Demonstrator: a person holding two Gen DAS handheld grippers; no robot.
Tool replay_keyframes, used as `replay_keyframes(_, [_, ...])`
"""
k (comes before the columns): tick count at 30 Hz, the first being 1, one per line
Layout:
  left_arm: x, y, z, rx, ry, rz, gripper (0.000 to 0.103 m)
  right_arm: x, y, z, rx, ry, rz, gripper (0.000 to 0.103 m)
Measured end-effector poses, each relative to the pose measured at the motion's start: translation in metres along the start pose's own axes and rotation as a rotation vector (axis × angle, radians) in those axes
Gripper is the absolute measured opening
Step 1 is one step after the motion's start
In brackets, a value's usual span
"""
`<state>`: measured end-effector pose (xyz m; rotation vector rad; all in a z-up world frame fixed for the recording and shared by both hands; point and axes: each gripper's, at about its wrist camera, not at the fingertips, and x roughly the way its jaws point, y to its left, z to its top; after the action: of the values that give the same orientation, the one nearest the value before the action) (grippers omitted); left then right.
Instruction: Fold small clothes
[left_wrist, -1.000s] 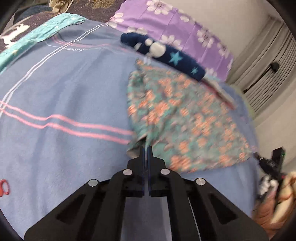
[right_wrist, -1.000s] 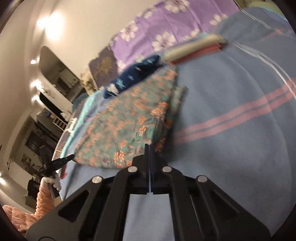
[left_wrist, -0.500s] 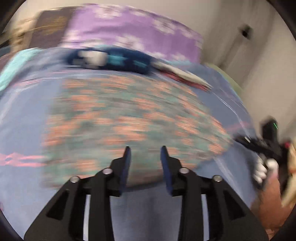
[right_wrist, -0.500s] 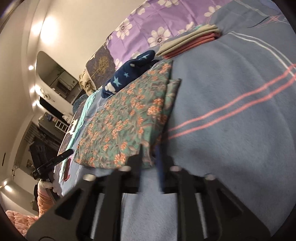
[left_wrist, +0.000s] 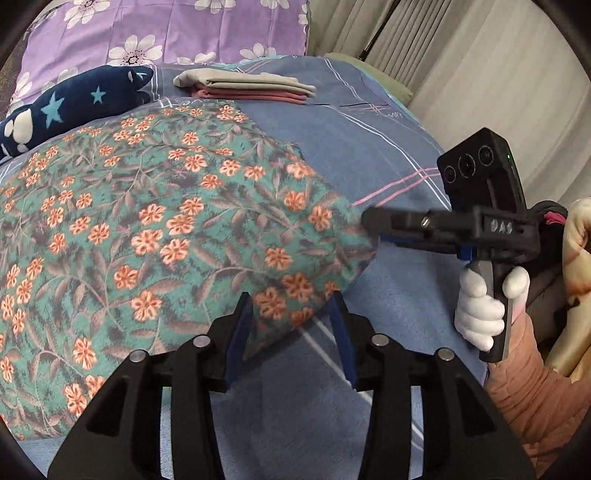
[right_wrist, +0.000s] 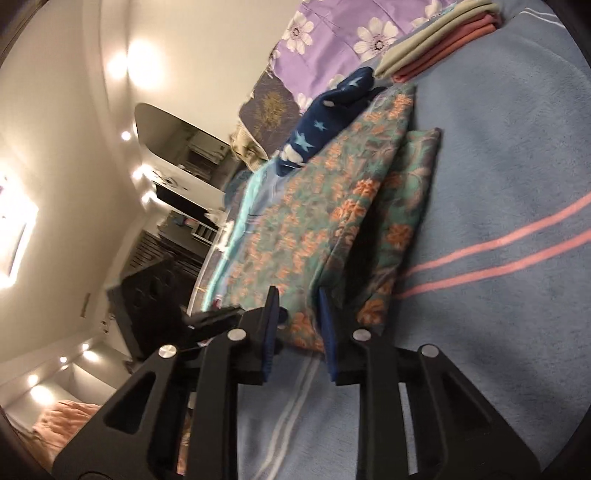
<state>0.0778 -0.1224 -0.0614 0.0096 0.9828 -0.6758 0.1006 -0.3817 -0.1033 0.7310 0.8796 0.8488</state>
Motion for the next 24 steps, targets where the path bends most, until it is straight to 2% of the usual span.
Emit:
replay_keyframes(2, [0.001,-0.006,0.005,0.009,0.003,0.007,0.044,0.001,-0.002,0.001,0.005,0.004,-0.067,0.023])
replay_keyframes(5, [0.006,-0.017,0.012,0.037,0.008,0.025,0.046,0.006,0.000,0.004,-0.007,0.039,-0.091,0.023])
replay_keyframes(6, [0.009,-0.018,0.015,0.042,0.010,0.033,0.046,0.008,0.001,0.005,-0.014,0.043,-0.104,0.016])
replay_keyframes(7, [0.009,-0.019,0.016,0.041,0.010,0.038,0.047,0.009,0.003,0.006,-0.024,0.045,-0.108,0.004])
replay_keyframes(11, [0.003,-0.018,0.015,0.012,0.006,0.027,0.046,-0.012,0.012,-0.004,-0.085,0.011,-0.076,0.003])
replay_keyframes(14, [-0.001,-0.019,0.011,0.011,0.012,0.020,0.046,-0.004,0.002,-0.019,-0.096,0.084,-0.134,0.003])
replay_keyframes(15, [-0.001,-0.021,0.011,0.013,0.014,0.014,0.046,0.000,-0.004,-0.021,-0.081,0.097,-0.158,0.004])
replay_keyframes(17, [0.000,-0.029,0.015,0.034,0.010,0.008,0.046,-0.003,-0.007,-0.019,-0.057,0.087,-0.133,0.007])
replay_keyframes(18, [0.002,-0.036,0.017,0.053,0.005,0.001,0.046,-0.008,-0.006,-0.018,-0.058,0.066,-0.133,0.013])
replay_keyframes(19, [0.004,-0.042,0.019,0.072,0.003,-0.004,0.047,-0.016,-0.003,-0.016,-0.062,0.038,-0.125,0.027])
replay_keyframes(20, [0.006,-0.048,0.020,0.093,0.004,-0.005,0.047,-0.022,-0.002,-0.014,-0.066,0.017,-0.126,0.031])
replay_keyframes(24, [0.027,-0.066,0.025,0.167,0.035,0.016,0.047,-0.046,0.000,-0.006,-0.046,-0.040,-0.182,0.032])
